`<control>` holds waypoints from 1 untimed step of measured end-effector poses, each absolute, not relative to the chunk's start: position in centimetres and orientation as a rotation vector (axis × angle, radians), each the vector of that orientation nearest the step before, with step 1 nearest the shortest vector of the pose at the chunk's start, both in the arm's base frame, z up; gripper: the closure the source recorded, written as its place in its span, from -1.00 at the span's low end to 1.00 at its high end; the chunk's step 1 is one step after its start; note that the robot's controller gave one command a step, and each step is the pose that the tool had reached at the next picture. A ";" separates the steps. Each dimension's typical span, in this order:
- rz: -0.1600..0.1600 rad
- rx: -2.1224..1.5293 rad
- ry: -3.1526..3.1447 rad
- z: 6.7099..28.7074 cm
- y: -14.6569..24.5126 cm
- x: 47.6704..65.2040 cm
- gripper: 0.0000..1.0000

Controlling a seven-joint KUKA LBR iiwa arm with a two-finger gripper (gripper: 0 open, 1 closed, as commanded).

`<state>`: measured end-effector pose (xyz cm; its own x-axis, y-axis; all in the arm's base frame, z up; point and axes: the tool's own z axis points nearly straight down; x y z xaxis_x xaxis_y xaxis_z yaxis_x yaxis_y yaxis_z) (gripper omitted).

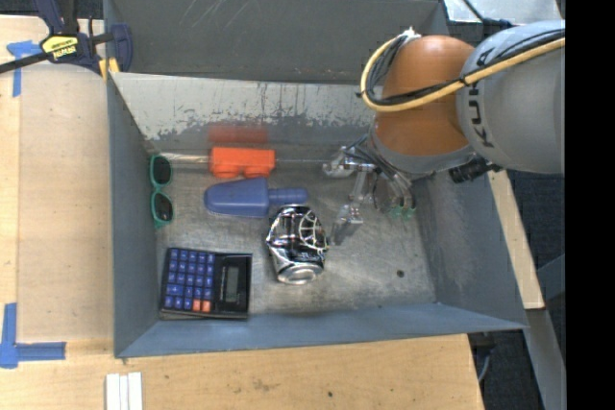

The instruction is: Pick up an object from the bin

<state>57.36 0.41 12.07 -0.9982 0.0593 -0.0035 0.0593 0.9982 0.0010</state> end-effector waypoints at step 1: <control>-0.002 -0.217 3.130 8.5 6.4 56.5 -1.00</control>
Offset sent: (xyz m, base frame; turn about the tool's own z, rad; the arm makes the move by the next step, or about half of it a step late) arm -0.0647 0.0963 -0.0507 -0.2889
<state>56.51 6.39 8.46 -0.9904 -0.1379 -0.0036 -0.1379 0.9904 -0.0014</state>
